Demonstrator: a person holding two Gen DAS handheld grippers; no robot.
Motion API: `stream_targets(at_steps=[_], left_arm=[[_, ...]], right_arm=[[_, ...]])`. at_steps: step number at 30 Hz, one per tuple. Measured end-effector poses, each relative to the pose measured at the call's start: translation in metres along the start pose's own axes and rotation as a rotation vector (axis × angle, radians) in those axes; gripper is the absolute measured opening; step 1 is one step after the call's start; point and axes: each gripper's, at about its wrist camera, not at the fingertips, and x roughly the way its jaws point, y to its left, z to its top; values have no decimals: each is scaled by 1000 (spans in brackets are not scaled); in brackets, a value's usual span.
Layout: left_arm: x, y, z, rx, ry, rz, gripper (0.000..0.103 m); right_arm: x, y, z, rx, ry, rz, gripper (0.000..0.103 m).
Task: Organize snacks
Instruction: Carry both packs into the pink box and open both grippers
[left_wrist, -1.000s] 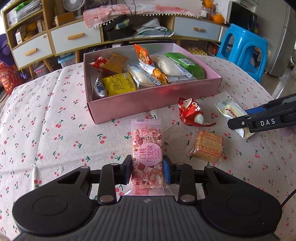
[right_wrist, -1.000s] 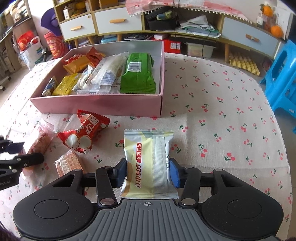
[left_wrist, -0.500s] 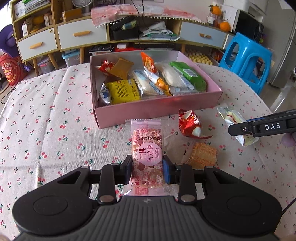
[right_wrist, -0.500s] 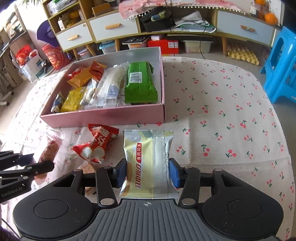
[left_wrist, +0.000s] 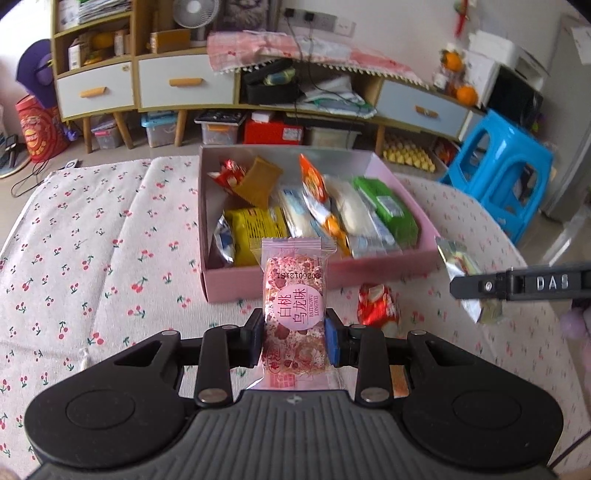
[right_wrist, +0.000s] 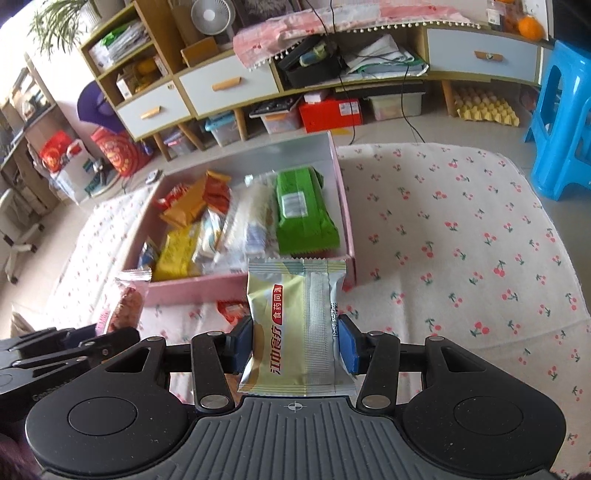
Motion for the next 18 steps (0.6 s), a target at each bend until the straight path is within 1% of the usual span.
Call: stream_targets(at_steps=[4, 10, 13, 18], left_arm=[[4, 2, 11, -49, -20, 3, 30], [23, 8, 36, -53, -42, 29, 30], [37, 13, 43, -71, -39, 30, 30], [57, 16, 48, -78, -35, 23, 30]], right_arm=[[2, 7, 10, 24, -14, 17, 46], [15, 12, 40, 37, -38, 35, 46], [27, 13, 59, 39, -47, 55, 46], [54, 17, 88, 2, -49, 48, 46]])
